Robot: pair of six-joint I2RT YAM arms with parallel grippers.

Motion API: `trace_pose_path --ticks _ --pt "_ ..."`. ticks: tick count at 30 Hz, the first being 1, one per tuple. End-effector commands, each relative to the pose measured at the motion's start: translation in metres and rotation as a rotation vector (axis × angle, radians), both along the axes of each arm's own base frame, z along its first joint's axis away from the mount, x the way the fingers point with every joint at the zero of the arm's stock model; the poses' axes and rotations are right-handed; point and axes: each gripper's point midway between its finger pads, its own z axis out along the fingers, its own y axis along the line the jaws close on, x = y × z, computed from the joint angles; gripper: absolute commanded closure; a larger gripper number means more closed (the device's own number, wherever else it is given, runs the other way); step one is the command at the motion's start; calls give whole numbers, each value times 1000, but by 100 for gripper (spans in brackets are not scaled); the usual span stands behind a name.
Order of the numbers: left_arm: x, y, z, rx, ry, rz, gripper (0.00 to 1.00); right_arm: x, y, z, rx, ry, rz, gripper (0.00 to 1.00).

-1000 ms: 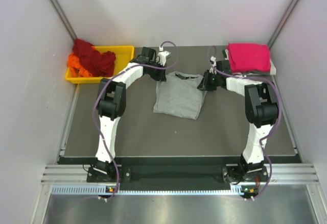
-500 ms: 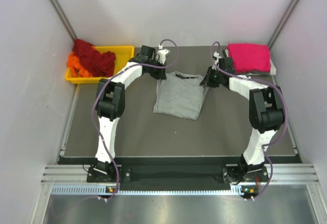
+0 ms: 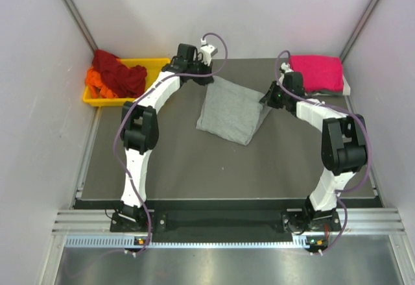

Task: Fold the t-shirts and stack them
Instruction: Fold the tshirt

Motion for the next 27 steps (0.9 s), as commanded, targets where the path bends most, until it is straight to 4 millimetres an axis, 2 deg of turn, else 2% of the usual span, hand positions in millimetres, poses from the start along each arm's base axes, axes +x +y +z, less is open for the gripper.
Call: trace_pose_path --ticks 1,2,9,11,12,13,14,15,16,17,19,20,22,24,25,26,27 --pt "37 -7 22 -39 -129 49 100 22 -14 20 42 -103 -85 100" --pt "40 -9 23 -46 -136 47 100 24 -15 18 43 -104 -96 100" --pt "50 -35 -15 -22 -162 40 100 35 -30 -9 22 -73 -200 100" --pt "57 -38 -20 -14 -171 65 99 37 -35 -15 17 -64 -228 100" --pt "57 -41 -32 -4 -161 64 97 36 -35 -21 15 -52 -230 96" --pt "59 -43 -34 -1 -164 66 93 37 -38 -24 14 -44 -239 91" --pt "61 -45 -38 5 -167 69 80 37 -40 -27 19 -33 -249 77" --pt "61 -46 -38 8 -169 77 73 36 -41 -28 21 -28 -255 71" --pt "61 -47 -35 3 -170 80 57 35 -44 -29 28 -22 -266 61" --pt "60 -47 -34 1 -166 82 51 35 -46 -27 31 -27 -272 55" --pt "59 -46 -24 -2 -169 88 45 30 -50 -18 42 -43 -284 44" --pt "58 -43 -13 4 -176 96 43 27 -50 -12 45 -53 -281 38" --pt "60 -34 -1 29 -199 130 38 14 -46 -3 77 -67 -279 33" --pt "57 -28 17 48 -218 140 35 -1 -40 -7 118 -60 -274 1" --pt "57 -24 21 66 -230 147 32 -6 -34 -8 161 -46 -267 0" --pt "55 -22 32 68 -242 148 31 -14 -33 -17 173 -24 -264 0" --pt "51 -19 31 90 -232 141 31 -15 -31 -18 189 -23 -261 0"
